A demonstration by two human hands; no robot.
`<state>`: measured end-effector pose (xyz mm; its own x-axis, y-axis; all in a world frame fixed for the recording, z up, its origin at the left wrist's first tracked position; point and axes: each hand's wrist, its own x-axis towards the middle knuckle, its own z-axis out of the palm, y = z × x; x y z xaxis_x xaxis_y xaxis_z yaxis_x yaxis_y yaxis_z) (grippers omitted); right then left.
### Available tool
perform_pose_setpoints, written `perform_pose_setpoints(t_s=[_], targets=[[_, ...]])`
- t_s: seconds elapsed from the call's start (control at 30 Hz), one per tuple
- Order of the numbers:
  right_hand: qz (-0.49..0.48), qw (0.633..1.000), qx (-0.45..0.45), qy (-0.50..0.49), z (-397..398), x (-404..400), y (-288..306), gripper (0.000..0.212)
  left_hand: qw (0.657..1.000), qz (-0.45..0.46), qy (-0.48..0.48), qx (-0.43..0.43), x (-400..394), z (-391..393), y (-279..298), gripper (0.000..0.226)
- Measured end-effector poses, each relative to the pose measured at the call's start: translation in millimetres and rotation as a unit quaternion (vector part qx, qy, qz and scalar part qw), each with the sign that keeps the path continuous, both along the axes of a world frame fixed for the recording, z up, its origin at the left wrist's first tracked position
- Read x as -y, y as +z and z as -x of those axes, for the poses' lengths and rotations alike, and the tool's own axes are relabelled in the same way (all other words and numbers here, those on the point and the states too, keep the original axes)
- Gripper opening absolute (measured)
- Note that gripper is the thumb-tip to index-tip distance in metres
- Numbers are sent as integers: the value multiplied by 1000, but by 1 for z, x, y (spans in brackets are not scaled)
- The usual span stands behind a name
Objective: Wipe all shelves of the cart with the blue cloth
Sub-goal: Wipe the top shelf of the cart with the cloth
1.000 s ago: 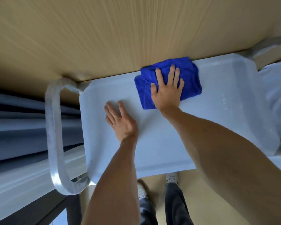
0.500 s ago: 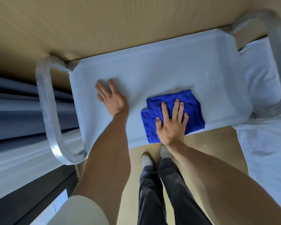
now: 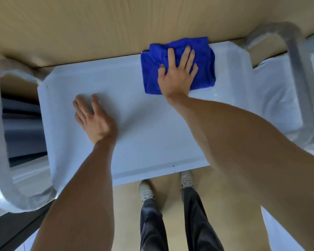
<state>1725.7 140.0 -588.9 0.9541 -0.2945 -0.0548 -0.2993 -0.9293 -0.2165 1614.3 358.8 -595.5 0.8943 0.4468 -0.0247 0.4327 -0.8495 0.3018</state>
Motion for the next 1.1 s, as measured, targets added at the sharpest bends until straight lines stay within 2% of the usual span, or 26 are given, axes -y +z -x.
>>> perform_pose_setpoints(t_s=[0.1,0.23,0.33,0.43,0.5,0.63,0.77,0.83,1.0,1.1], targets=[[12,999,-2,53,73,23,4,54,998,-46,6,-49,8,3,8,50],[18,999,-45,23,233,55,22,53,983,-103,42,-147,25,-7,24,59],[32,994,-93,42,281,80,30,56,976,-116,69,-171,49,-25,42,55],[28,993,-102,52,270,89,32,56,983,-109,-37,-141,99,-36,47,59],[33,994,-90,52,264,92,27,57,988,-54,-75,-122,139,-41,47,59],[41,996,-52,60,257,99,20,57,991,28,-82,-102,182,-44,34,63],[31,998,-39,49,233,98,18,57,994,33,-77,-65,175,-37,20,55],[30,998,-23,52,193,108,14,57,995,33,-78,-50,176,-36,17,51],[48,995,30,85,19,152,-5,59,997,30,-66,-33,179,-42,6,47],[23,996,48,67,-27,151,-9,55,998,42,-44,-29,178,-41,3,46]])
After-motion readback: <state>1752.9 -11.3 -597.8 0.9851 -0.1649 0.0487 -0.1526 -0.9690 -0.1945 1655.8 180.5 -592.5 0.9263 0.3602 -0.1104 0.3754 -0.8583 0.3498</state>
